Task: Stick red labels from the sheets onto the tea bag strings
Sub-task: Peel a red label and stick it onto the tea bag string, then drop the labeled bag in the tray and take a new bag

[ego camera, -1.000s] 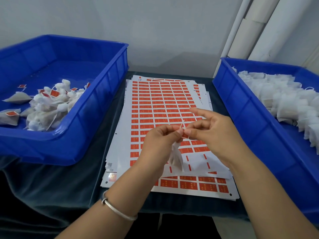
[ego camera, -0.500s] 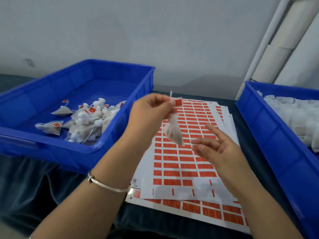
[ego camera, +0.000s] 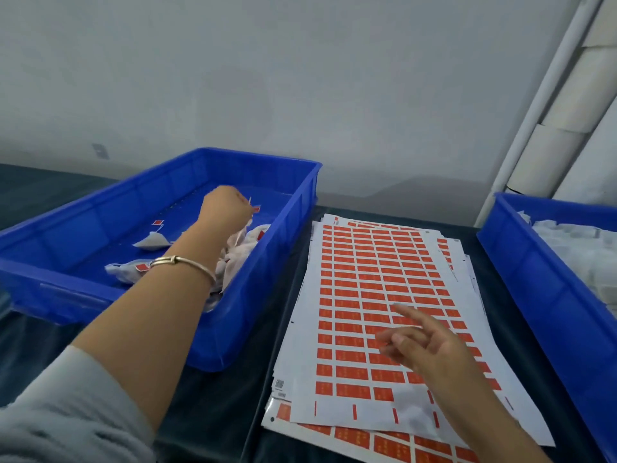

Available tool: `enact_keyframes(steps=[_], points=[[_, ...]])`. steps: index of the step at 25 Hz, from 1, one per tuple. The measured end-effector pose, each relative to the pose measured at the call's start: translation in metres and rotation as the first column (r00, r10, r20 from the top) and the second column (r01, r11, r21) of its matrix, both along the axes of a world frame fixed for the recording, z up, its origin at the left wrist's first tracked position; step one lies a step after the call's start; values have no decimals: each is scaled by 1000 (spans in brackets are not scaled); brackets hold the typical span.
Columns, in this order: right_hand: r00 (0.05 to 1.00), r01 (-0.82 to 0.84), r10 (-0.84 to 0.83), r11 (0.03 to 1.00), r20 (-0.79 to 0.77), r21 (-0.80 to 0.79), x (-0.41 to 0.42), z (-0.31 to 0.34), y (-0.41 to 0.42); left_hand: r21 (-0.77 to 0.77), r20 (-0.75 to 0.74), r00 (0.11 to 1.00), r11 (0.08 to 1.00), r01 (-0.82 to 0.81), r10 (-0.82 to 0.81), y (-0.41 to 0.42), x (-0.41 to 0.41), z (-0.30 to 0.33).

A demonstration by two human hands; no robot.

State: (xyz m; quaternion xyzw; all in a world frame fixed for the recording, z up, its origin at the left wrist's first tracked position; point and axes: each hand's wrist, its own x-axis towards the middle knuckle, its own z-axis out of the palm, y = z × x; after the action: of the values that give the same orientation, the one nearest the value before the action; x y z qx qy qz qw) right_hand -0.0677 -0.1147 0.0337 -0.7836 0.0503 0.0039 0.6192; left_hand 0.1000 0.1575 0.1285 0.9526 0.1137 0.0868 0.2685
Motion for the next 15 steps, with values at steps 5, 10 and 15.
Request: enact_keyframes(steps=[5,10,15], points=[[998,-36,34,998,-45,-54,-7,3,-3,-30,86,976,979,204,-201,-42,-33,1],[993,95,-86,986,76,-137,-25,44,-30,-114,31,796,789,604,-605,-144,-99,-30],[928,364,-277,818,250,-445,-56,104,-136,-160,-174,653,675,720,-737,-196,-131,-100]])
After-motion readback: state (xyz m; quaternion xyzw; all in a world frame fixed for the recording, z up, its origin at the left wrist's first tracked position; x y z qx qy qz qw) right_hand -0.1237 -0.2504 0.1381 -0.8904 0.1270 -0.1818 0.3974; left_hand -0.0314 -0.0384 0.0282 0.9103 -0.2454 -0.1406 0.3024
